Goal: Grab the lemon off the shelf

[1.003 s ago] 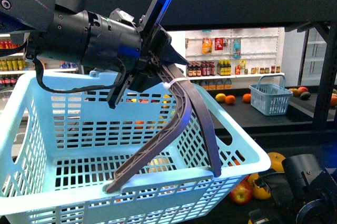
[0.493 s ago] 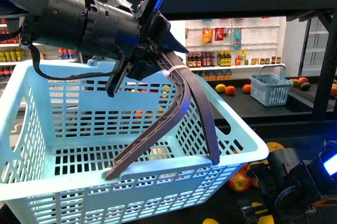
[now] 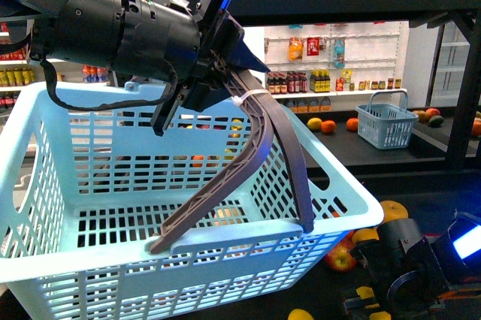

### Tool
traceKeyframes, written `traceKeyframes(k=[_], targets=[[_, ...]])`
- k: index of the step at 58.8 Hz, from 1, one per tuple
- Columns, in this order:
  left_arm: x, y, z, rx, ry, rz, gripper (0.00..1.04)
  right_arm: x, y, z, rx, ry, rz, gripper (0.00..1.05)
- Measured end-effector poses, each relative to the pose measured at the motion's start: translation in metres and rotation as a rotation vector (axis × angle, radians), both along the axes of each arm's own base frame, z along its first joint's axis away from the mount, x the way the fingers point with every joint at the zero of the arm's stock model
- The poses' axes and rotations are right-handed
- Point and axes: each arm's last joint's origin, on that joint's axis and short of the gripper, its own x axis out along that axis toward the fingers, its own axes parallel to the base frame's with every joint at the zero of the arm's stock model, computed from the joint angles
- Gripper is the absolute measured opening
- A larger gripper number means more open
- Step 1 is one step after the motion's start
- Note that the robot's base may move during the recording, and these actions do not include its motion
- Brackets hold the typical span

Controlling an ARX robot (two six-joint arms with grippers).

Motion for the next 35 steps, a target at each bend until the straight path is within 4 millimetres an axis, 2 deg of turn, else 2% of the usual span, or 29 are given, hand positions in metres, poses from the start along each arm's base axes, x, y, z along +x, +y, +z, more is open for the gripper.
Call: traceKeyframes(k=[9, 28, 35], targets=[[0.000, 0.000, 0.000, 0.000, 0.000, 0.000, 0.13, 0.000, -0.002, 0.000, 0.000, 0.002, -0.004, 0.63], [0.000, 0.000, 0.000, 0.000, 0.000, 0.000, 0.13, -0.010, -0.016, 0.005, 0.017, 0.020, -0.038, 0.61], [0.000, 0.000, 0.000, 0.000, 0.000, 0.000, 0.13, -0.017, -0.034, 0.030, 0.022, -0.018, -0.072, 0.61]])
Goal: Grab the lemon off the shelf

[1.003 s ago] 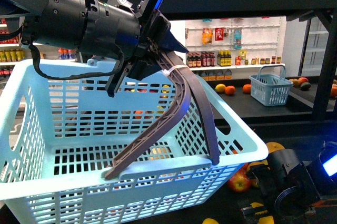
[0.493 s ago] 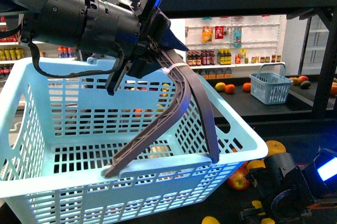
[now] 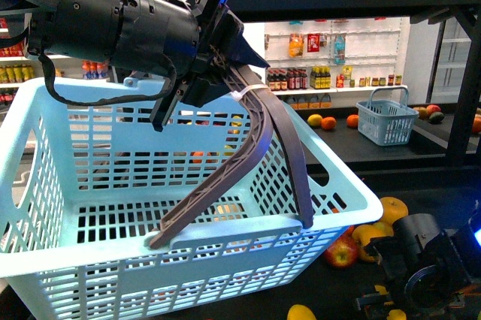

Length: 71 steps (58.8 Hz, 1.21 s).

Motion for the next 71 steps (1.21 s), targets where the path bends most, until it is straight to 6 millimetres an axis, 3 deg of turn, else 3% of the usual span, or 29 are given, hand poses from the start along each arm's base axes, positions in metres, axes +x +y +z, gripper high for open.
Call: traceKeyframes(k=[11, 20, 28, 37, 46, 58, 71], targets=[[0.000, 0.000, 0.000, 0.000, 0.000, 0.000, 0.13, -0.008, -0.032, 0.078, -0.013, -0.165, -0.033, 0.60], [0.000, 0.000, 0.000, 0.000, 0.000, 0.000, 0.13, -0.028, -0.045, 0.162, 0.053, -0.318, -0.039, 0.60], [0.000, 0.000, 0.000, 0.000, 0.000, -0.001, 0.13, -0.053, -0.033, 0.231, 0.170, -0.440, 0.000, 0.59], [0.000, 0.000, 0.000, 0.000, 0.000, 0.000, 0.13, -0.085, 0.003, 0.292, 0.363, -0.533, 0.087, 0.59], [0.000, 0.000, 0.000, 0.000, 0.000, 0.000, 0.13, -0.102, 0.039, 0.305, 0.472, -0.515, 0.159, 0.59], [0.000, 0.000, 0.000, 0.000, 0.000, 0.000, 0.13, -0.106, 0.079, 0.285, 0.540, -0.431, 0.204, 0.59], [0.000, 0.000, 0.000, 0.000, 0.000, 0.000, 0.13, -0.103, 0.103, 0.268, 0.549, -0.398, 0.216, 0.59]])
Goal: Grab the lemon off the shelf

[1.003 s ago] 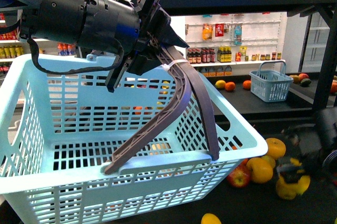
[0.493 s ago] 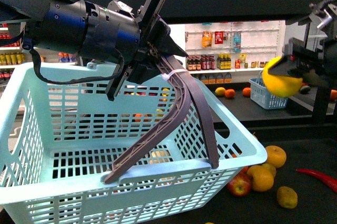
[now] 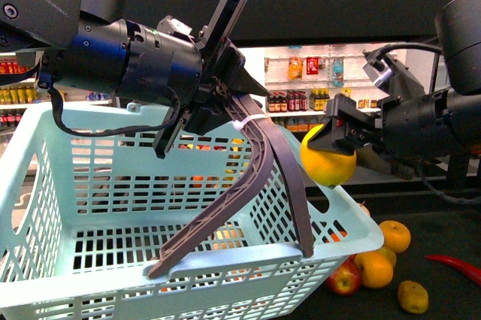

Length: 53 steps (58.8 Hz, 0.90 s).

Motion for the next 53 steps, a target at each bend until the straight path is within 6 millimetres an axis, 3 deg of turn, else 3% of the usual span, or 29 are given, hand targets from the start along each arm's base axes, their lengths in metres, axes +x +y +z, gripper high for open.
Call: traceKeyframes(k=[10, 25, 30, 37, 46, 53], targets=[[0.000, 0.000, 0.000, 0.000, 0.000, 0.000, 0.13, 0.002, 0.011, -0.013, -0.019, 0.027, 0.010, 0.60], [0.000, 0.000, 0.000, 0.001, -0.001, 0.000, 0.13, 0.005, 0.014, -0.011, -0.017, -0.009, 0.020, 0.98], [0.000, 0.000, 0.000, 0.002, 0.000, -0.001, 0.13, 0.008, 0.009, -0.005, -0.007, -0.040, 0.011, 0.97], [0.000, 0.000, 0.000, -0.001, 0.003, 0.001, 0.13, 0.011, -0.009, 0.011, 0.004, -0.094, -0.035, 0.97], [0.000, 0.000, 0.000, 0.002, 0.000, 0.005, 0.12, 0.014, -0.059, 0.044, 0.001, -0.194, -0.158, 0.97], [0.000, 0.000, 0.000, 0.001, 0.001, 0.002, 0.12, 0.013, -0.094, 0.046, -0.049, -0.214, -0.231, 0.97]])
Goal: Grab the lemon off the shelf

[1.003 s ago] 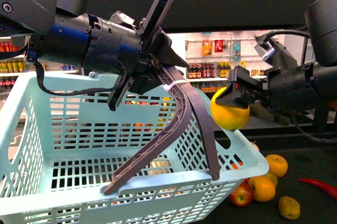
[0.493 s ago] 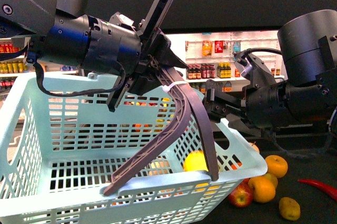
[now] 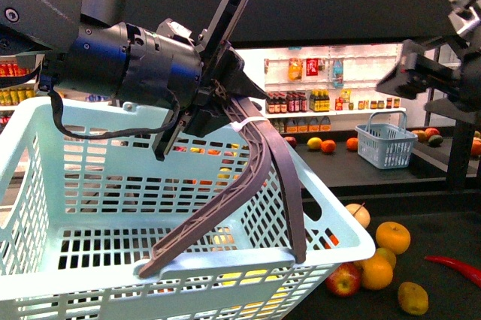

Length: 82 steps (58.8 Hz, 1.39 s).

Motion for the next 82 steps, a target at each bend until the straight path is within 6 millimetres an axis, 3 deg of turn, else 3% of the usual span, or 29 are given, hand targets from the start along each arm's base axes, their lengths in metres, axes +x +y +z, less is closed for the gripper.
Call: traceKeyframes(k=[5, 12, 22, 29, 53, 69, 82], targets=[[0.000, 0.000, 0.000, -0.001, 0.000, -0.003, 0.12, -0.003, -0.021, -0.017, -0.048, 0.034, -0.038, 0.97], [0.000, 0.000, 0.000, -0.001, 0.000, -0.002, 0.12, -0.008, -0.035, -0.072, -0.134, 0.144, -0.045, 0.97], [0.000, 0.000, 0.000, 0.000, 0.000, 0.000, 0.12, -0.026, -0.033, -0.164, -0.207, 0.344, 0.002, 0.97], [0.000, 0.000, 0.000, 0.000, 0.000, -0.001, 0.12, -0.036, -0.020, -0.202, -0.244, 0.413, 0.045, 0.97], [0.000, 0.000, 0.000, 0.000, 0.000, -0.001, 0.12, -0.030, 0.068, -0.276, -0.344, 0.533, 0.212, 0.97], [0.000, 0.000, 0.000, -0.001, 0.000, -0.001, 0.12, -0.007, 0.110, -0.309, -0.419, 0.559, 0.226, 0.97], [0.000, 0.000, 0.000, -0.001, 0.000, -0.001, 0.12, 0.020, 0.125, -0.331, -0.471, 0.584, 0.190, 0.97]])
